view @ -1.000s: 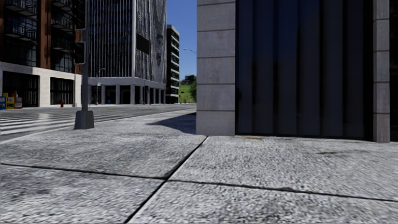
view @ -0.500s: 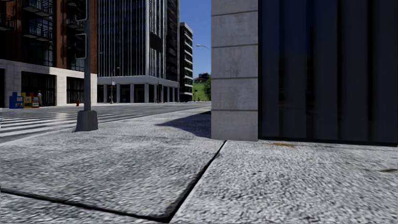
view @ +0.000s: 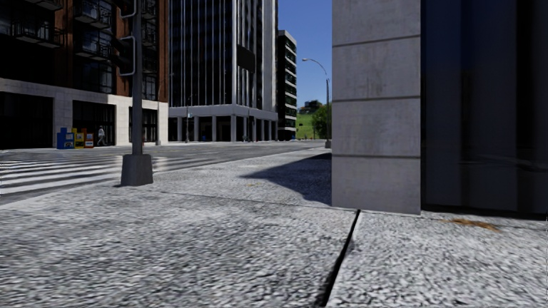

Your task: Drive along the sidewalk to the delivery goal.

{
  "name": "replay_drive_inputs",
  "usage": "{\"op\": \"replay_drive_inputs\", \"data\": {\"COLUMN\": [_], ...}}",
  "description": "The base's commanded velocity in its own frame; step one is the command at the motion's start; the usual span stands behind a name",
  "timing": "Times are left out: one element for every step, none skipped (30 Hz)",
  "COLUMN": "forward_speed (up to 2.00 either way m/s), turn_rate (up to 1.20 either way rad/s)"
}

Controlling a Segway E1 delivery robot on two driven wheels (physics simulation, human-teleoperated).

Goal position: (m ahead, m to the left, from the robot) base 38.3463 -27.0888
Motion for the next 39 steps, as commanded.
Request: {"op": "replay_drive_inputs", "data": {"forward_speed": [2.00,2.00,2.00,2.00,2.00,2.00,2.00,2.00,2.00,2.00,2.00,2.00,2.00,2.00,2.00,2.00,2.00,2.00,2.00,2.00,2.00,2.00,2.00,2.00,2.00,2.00,2.00,2.00,2.00,2.00,2.00,2.00,2.00,2.00,2.00,2.00,2.00,2.00,2.00], "turn_rate": [0.40,0.40,0.40,0.40,0.40,0.40,0.40,0.40,0.40,0.40,0.40,0.28,0.09,0.05,0.04,0.04,0.03,0.00,0.00,0.00,0.00,0.00,0.00,0.00,0.00,0.00,0.00,0.00,0.00,0.00,0.00,0.00,0.00,0.00,0.00,0.00,0.00,0.00,0.00]}}
